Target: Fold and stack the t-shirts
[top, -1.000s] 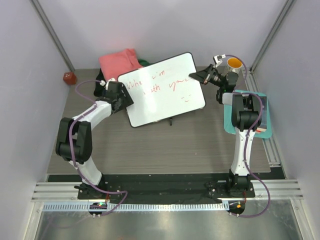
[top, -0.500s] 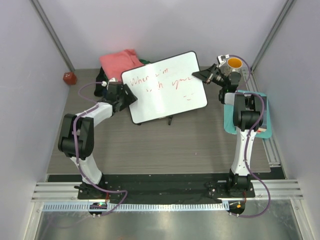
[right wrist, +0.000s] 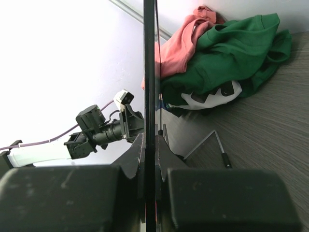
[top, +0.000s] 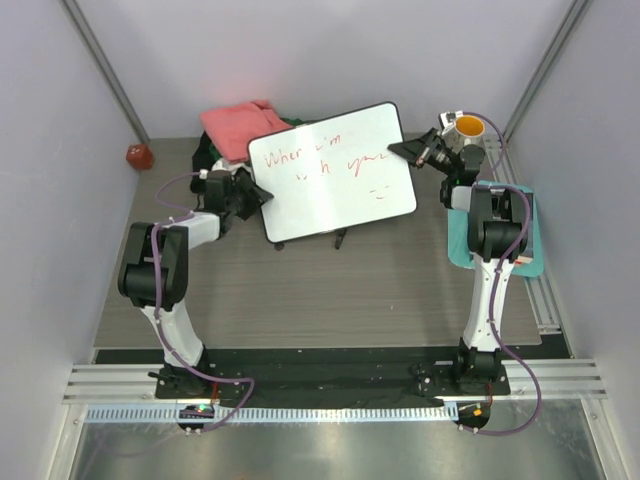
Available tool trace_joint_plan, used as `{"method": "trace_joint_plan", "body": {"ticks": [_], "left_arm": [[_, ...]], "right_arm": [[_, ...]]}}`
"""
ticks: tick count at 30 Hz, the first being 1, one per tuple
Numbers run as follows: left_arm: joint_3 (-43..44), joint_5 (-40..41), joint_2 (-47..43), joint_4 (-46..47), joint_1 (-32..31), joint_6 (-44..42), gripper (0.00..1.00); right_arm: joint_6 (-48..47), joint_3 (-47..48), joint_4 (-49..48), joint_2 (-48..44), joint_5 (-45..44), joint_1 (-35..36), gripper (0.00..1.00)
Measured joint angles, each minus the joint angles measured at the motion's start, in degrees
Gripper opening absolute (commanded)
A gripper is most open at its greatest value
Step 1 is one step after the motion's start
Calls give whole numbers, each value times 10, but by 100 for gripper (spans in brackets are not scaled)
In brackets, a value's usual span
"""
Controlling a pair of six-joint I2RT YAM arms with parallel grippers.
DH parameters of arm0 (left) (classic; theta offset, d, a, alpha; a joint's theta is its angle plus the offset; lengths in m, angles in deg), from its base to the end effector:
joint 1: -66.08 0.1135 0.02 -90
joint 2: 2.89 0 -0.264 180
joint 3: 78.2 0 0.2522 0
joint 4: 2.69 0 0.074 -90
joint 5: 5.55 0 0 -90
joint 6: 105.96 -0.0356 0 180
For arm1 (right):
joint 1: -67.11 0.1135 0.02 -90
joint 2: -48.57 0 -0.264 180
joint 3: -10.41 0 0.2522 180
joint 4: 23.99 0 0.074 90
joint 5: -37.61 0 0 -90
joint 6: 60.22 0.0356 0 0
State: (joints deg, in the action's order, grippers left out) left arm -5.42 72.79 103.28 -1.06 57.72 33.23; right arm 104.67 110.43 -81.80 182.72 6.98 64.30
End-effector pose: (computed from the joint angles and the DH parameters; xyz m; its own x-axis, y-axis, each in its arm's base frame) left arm 0.3914 -0.0648 0.1710 -0.5768 -0.6645 -0.4752 -0.1900 0.6749 -0.7131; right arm 0.4979 0.0062 0.1984 -0.6312 0.5235 -0.5724 -0.5859 0.1617 0.7941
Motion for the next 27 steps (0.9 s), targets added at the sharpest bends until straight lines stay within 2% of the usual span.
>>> {"method": "trace_joint_plan", "body": {"ticks": [9,14,16,17,18,21,27], "left_arm": [[-16,23,-13,9,6,-17,12],[-20,28,-17,14,6,-31,10],[-22,26,-17,20,6,-32,14],[-22,25,-17,21,7,-33,20],[-22,24,-17,21,7,-34,35],[-17,3,-7,29,6,-33,52],[-10,-39,23,68,8,-22,54]], "right_arm": [[3,0,-4,2,-2,-6,1],[5,0,-7,2,-2,-6,1],[5,0,-8,2,-2,-6,1],[7,0,-9,2,-2,-6,1],[7,1,-9,3,-2,-6,1],[12,4,-15,10,0,-5,1],[25,7,-24,24,-4,-4,1]]}}
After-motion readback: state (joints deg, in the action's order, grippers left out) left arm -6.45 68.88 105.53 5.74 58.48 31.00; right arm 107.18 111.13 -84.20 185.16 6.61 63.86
